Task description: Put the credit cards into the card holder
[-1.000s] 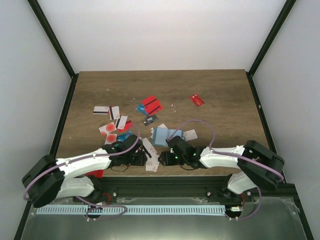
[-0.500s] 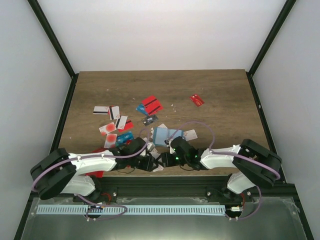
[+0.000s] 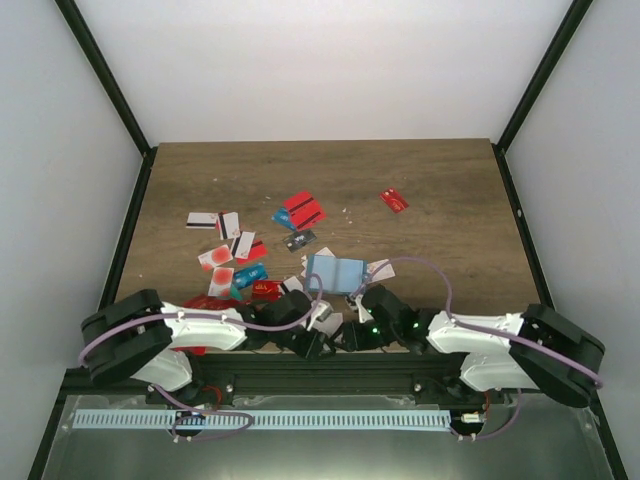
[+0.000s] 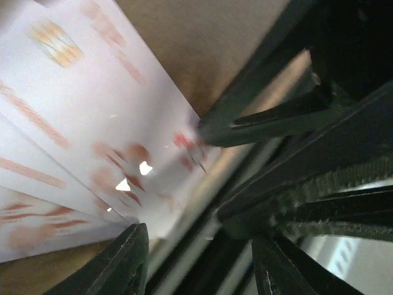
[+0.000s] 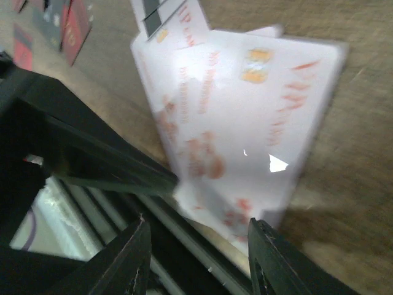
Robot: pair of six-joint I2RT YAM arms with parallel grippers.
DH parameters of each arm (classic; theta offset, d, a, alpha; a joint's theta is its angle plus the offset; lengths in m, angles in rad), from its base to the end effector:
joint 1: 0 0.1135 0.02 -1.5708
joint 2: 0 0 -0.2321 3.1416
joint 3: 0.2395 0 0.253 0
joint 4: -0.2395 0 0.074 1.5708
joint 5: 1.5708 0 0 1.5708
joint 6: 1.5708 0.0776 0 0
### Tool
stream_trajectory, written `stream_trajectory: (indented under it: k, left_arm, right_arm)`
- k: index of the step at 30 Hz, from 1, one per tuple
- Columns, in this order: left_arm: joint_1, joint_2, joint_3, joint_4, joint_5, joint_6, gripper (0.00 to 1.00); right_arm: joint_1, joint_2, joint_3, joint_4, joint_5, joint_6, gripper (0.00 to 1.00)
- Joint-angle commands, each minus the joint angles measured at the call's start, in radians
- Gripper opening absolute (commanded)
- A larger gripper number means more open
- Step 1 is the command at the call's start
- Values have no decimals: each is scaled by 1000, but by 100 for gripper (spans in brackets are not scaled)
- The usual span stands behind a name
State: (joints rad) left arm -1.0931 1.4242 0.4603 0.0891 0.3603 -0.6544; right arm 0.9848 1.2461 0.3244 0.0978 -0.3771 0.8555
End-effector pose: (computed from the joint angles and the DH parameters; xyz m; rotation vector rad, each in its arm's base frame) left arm 0.0996 -0.2520 0.0629 0.7774 2.6504 -1.0888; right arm 0.1098 0.2171 0.0667 -0.3812 2.7195 1.1703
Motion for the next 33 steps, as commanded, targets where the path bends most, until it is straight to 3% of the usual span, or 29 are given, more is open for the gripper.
stream_trajectory:
  k: [1, 8, 12, 19, 33]
  left_arm:
    - [-70, 74, 37, 128, 55, -10, 48]
    - [-98, 59, 122, 72, 73, 18, 48]
    - [-79, -23, 186, -145, -80, 55, 48]
    - [44, -18, 210, -293, -259, 126, 48]
    - [55, 161, 254, -186, -161, 174, 48]
  right_arm:
    - [29, -92, -43, -67, -151, 38, 45]
    - [29, -323, -18, -383, -31, 25, 46]
    - [29, -429, -15, -507, 12, 68, 49]
    - [29, -510, -81, -456, 13, 230, 51]
    - [29, -519, -121, -490, 4, 342, 55]
